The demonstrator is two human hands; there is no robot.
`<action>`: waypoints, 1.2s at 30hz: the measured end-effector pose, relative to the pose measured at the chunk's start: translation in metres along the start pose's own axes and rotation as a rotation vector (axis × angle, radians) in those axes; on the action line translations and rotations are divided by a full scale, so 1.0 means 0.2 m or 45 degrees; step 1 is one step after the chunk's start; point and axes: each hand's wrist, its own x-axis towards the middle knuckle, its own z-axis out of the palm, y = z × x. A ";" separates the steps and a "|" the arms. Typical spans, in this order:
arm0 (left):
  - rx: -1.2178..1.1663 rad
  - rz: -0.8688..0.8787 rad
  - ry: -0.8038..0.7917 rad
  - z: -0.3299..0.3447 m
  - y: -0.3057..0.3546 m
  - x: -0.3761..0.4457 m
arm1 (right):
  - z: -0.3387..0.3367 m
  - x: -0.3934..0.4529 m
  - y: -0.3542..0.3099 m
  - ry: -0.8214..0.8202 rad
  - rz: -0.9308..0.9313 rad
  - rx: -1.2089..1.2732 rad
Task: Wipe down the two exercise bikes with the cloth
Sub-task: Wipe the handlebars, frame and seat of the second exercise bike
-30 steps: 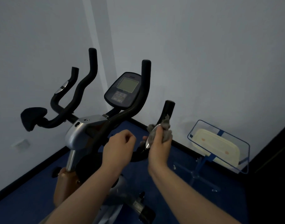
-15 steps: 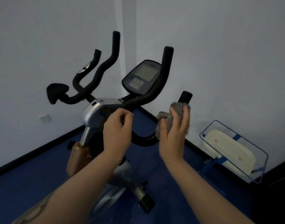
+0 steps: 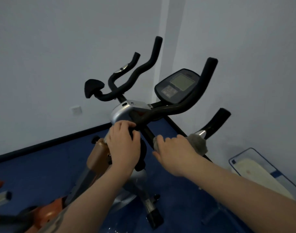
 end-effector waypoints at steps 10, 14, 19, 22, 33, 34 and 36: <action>-0.294 -0.315 0.068 0.00 -0.03 0.01 | 0.06 0.11 -0.02 -0.041 0.044 0.217; -0.436 -0.467 0.076 -0.03 -0.03 0.03 | -0.05 0.19 0.11 -0.239 0.081 0.638; -0.365 -0.542 -0.034 -0.03 -0.06 0.11 | -0.16 0.35 0.23 0.573 0.219 0.826; -0.381 -0.538 -0.101 -0.03 -0.08 0.12 | -0.11 0.52 0.13 0.385 0.170 0.423; -0.700 -0.453 -0.124 -0.01 -0.15 0.09 | -0.07 0.61 0.25 0.233 0.252 0.434; -0.706 -0.446 -0.116 -0.01 -0.14 0.09 | -0.05 0.61 0.18 0.298 0.285 0.363; -0.705 -0.441 -0.144 -0.01 -0.14 0.09 | -0.03 0.60 0.08 0.351 0.179 0.276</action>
